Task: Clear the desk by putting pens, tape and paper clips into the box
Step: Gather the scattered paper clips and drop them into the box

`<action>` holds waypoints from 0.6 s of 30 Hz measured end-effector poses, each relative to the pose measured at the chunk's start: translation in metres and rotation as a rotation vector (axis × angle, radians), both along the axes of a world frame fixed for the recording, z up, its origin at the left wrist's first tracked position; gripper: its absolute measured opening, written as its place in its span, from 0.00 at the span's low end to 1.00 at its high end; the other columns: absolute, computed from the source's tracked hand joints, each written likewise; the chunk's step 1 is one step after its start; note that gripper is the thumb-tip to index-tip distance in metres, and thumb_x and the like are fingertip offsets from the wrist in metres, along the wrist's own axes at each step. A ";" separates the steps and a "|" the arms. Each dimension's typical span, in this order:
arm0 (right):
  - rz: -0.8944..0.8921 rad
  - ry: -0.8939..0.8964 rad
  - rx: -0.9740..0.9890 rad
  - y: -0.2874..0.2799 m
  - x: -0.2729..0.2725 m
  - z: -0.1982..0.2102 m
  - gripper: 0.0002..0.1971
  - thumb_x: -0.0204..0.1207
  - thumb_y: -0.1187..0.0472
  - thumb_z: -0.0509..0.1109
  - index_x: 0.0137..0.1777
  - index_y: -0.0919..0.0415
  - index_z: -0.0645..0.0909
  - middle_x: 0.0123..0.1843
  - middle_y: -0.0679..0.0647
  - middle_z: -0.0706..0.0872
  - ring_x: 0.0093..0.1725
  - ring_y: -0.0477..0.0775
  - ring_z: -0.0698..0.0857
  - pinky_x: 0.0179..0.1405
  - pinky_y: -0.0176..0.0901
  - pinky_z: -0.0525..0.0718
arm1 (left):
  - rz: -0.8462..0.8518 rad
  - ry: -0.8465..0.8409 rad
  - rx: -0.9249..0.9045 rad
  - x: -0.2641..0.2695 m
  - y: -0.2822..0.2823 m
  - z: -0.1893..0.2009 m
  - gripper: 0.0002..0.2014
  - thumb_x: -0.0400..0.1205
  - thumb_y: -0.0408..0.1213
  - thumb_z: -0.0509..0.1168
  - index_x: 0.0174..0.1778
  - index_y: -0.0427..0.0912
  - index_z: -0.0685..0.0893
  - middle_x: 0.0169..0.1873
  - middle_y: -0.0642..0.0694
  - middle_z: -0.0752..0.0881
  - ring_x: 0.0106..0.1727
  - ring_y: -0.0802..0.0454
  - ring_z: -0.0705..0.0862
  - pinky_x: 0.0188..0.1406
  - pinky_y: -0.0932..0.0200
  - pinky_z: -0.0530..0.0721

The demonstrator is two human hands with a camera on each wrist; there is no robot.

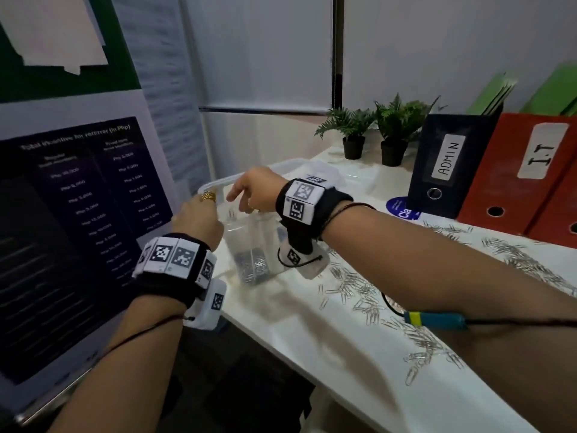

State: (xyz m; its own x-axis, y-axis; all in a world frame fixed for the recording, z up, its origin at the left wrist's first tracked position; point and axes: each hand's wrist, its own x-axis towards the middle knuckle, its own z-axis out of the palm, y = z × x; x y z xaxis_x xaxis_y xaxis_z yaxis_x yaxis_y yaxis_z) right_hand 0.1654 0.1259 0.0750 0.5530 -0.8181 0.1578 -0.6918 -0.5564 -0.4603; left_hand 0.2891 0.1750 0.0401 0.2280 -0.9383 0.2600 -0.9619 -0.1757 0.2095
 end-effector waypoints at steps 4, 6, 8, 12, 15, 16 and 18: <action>-0.004 0.096 -0.074 -0.003 0.003 -0.004 0.19 0.75 0.72 0.67 0.65 0.60 0.83 0.62 0.58 0.87 0.62 0.55 0.85 0.64 0.40 0.79 | -0.018 0.031 -0.036 0.004 0.002 -0.004 0.30 0.79 0.22 0.51 0.80 0.42 0.62 0.70 0.34 0.71 0.69 0.34 0.72 0.66 0.41 0.73; -0.003 0.082 -0.106 -0.002 -0.003 -0.006 0.15 0.76 0.69 0.68 0.62 0.62 0.85 0.60 0.57 0.88 0.61 0.53 0.85 0.64 0.35 0.78 | -0.037 0.050 -0.063 0.007 0.001 -0.005 0.31 0.80 0.22 0.52 0.81 0.43 0.60 0.72 0.34 0.69 0.71 0.35 0.70 0.68 0.41 0.71; -0.007 0.020 -0.128 0.003 -0.015 -0.009 0.13 0.76 0.67 0.69 0.60 0.63 0.86 0.57 0.57 0.89 0.58 0.52 0.87 0.59 0.31 0.76 | -0.083 0.052 -0.134 0.005 0.002 -0.007 0.29 0.81 0.25 0.54 0.80 0.42 0.63 0.74 0.36 0.67 0.73 0.36 0.66 0.71 0.41 0.69; -0.044 -0.069 -0.225 0.021 -0.065 -0.015 0.12 0.76 0.66 0.70 0.58 0.62 0.87 0.54 0.58 0.88 0.54 0.53 0.85 0.53 0.30 0.77 | -0.180 -0.032 -0.340 -0.017 0.012 -0.011 0.21 0.82 0.41 0.61 0.72 0.45 0.74 0.74 0.40 0.68 0.74 0.38 0.62 0.71 0.42 0.66; -0.137 -0.007 -0.238 0.033 -0.121 -0.031 0.12 0.76 0.65 0.70 0.58 0.59 0.86 0.56 0.58 0.84 0.54 0.54 0.82 0.54 0.36 0.77 | -0.335 -0.083 -0.342 -0.055 0.028 -0.017 0.18 0.80 0.46 0.63 0.66 0.49 0.80 0.72 0.44 0.70 0.72 0.41 0.64 0.69 0.46 0.65; -0.178 0.063 -0.186 0.037 -0.140 -0.040 0.12 0.76 0.65 0.70 0.58 0.58 0.86 0.57 0.58 0.82 0.54 0.55 0.82 0.54 0.36 0.75 | -0.396 -0.085 -0.298 -0.070 0.032 -0.021 0.18 0.80 0.47 0.63 0.66 0.50 0.80 0.72 0.45 0.69 0.72 0.42 0.64 0.69 0.48 0.66; -0.260 0.237 -0.037 0.044 -0.172 -0.062 0.13 0.77 0.62 0.70 0.60 0.55 0.85 0.61 0.57 0.81 0.56 0.54 0.83 0.56 0.38 0.75 | -0.527 -0.122 -0.159 -0.096 0.033 -0.030 0.19 0.80 0.49 0.63 0.67 0.52 0.79 0.71 0.47 0.69 0.72 0.44 0.65 0.69 0.49 0.67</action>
